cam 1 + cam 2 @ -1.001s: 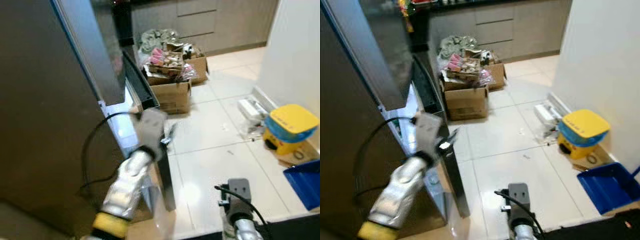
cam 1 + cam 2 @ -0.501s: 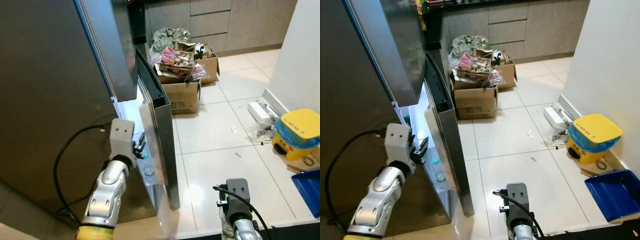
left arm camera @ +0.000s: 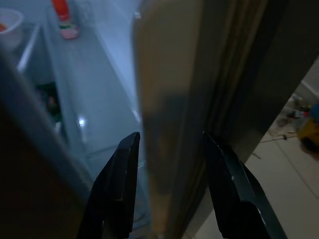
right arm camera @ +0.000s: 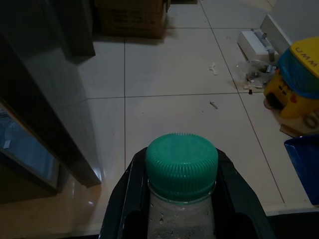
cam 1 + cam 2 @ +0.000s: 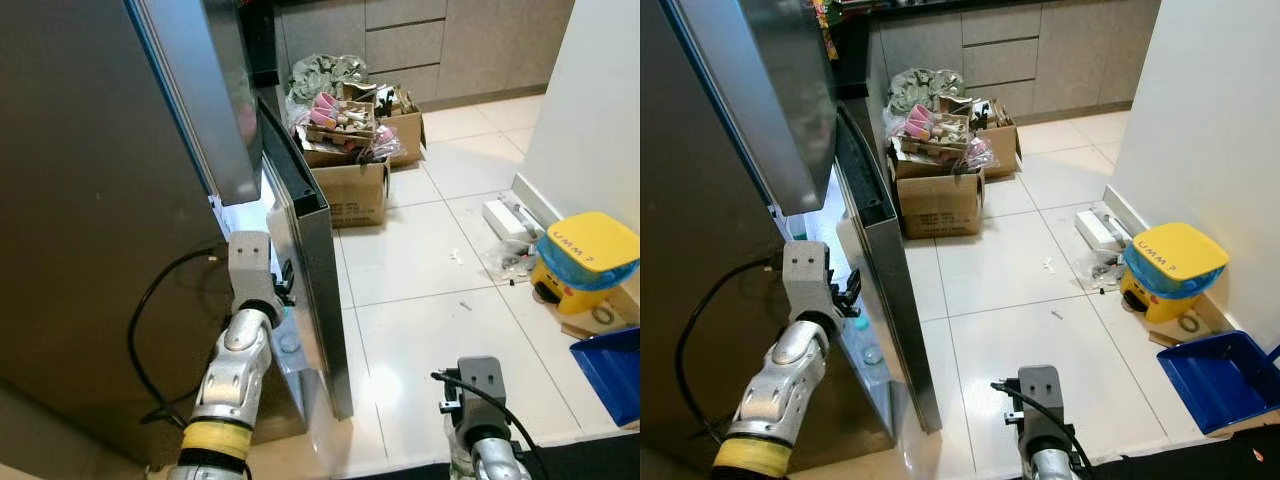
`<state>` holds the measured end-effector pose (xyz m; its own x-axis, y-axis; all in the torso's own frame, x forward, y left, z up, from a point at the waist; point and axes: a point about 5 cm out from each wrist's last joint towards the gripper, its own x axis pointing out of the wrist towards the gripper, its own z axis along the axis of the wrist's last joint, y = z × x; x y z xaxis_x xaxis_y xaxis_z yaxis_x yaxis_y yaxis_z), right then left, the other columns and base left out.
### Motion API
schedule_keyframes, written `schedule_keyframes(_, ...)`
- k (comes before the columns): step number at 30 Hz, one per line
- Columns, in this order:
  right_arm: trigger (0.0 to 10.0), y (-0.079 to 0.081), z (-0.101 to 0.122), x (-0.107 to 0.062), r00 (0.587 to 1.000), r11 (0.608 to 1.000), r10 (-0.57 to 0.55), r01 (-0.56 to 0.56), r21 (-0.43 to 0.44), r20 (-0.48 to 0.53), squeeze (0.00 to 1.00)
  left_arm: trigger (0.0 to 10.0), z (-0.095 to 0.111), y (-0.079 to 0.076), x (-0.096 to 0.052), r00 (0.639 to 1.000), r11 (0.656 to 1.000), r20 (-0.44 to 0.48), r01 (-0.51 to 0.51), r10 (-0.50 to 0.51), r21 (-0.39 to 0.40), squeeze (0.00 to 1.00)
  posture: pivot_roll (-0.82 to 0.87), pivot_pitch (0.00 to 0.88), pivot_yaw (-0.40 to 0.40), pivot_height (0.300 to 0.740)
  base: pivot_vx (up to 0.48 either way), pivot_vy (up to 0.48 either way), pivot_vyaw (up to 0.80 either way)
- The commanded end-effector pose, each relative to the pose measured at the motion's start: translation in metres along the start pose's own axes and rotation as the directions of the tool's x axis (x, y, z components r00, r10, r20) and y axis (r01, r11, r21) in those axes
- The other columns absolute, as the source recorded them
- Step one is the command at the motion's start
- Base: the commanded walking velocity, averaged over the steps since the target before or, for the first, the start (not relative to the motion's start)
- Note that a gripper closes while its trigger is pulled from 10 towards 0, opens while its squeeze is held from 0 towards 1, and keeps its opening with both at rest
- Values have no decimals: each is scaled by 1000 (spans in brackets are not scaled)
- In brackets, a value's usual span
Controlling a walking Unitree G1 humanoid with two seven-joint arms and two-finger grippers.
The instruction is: Restocking fridge
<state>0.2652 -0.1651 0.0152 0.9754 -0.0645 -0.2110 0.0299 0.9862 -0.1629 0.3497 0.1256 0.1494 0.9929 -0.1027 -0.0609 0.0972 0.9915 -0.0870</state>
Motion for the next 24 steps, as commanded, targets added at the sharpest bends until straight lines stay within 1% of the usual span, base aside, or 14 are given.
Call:
schedule_keyframes(1,10000,5,0,-2,1000,1000,12,-12,1,-3,0,10000,-5,-6,4,1000,1000,-19,10,-10,-5,0,-148,133,93,707,0,0,0)
schedule_keyframes(4,10000,6,1,-2,1000,1000,11,-11,4,1,0,10000,-1,-7,10,1000,1000,-7,0,0,4,0,-151,136,95,707,0,0,0)
schedule_keyframes(5,10000,6,1,-2,1000,1000,10,-10,4,1,0,10000,1,-6,13,1000,1000,2,-20,20,12,0,-153,138,97,707,0,0,0)
schedule_keyframes(6,10000,6,1,-2,1000,1000,10,-10,4,1,0,10000,1,-6,13,1000,1000,2,-20,20,12,0,-153,138,97,707,0,0,0)
schedule_keyframes(7,10000,5,1,-2,1000,1000,7,-7,6,2,0,10000,6,-3,17,998,998,17,-58,58,10,0,-156,140,98,707,0,0,0)
schedule_keyframes(9,10000,5,1,-3,1000,1000,5,-5,6,2,0,10000,8,-1,19,997,997,21,-73,73,7,0,-158,142,98,707,0,0,0)
schedule_keyframes(10,10000,4,-1,-4,1000,1000,3,-3,5,0,0,10000,11,3,21,995,995,33,-97,96,7,0,-158,144,99,707,0,0,0)
schedule_keyframes(17,10000,3,-1,-5,1000,1000,0,0,5,-4,0,10000,12,9,24,993,993,41,-113,112,22,0,-153,150,98,707,0,0,0)
schedule_keyframes(19,10000,4,-2,-5,1000,1000,2,-2,5,-5,0,10000,10,7,24,992,993,36,-120,119,23,0,-148,150,98,707,0,0,0)
schedule_keyframes(20,10000,5,-2,-5,1000,1000,7,-7,4,-7,0,10000,8,1,25,994,994,31,-109,108,18,0,-146,150,96,707,0,0,0)
schedule_keyframes(22,10000,6,-2,-5,1000,1000,13,-13,2,-9,0,10000,5,-19,26,998,999,24,-53,53,4,0,-147,150,95,707,0,0,0)
schedule_keyframes(23,10000,6,-2,-5,1000,1000,13,-13,2,-9,0,10000,5,-19,26,998,999,24,-53,53,4,0,-147,150,95,707,0,0,0)
schedule_keyframes(24,10000,7,-1,-4,1000,1000,13,-13,3,-8,0,10000,5,-41,25,1000,999,23,18,-18,-28,0,-147,150,95,707,0,0,0)
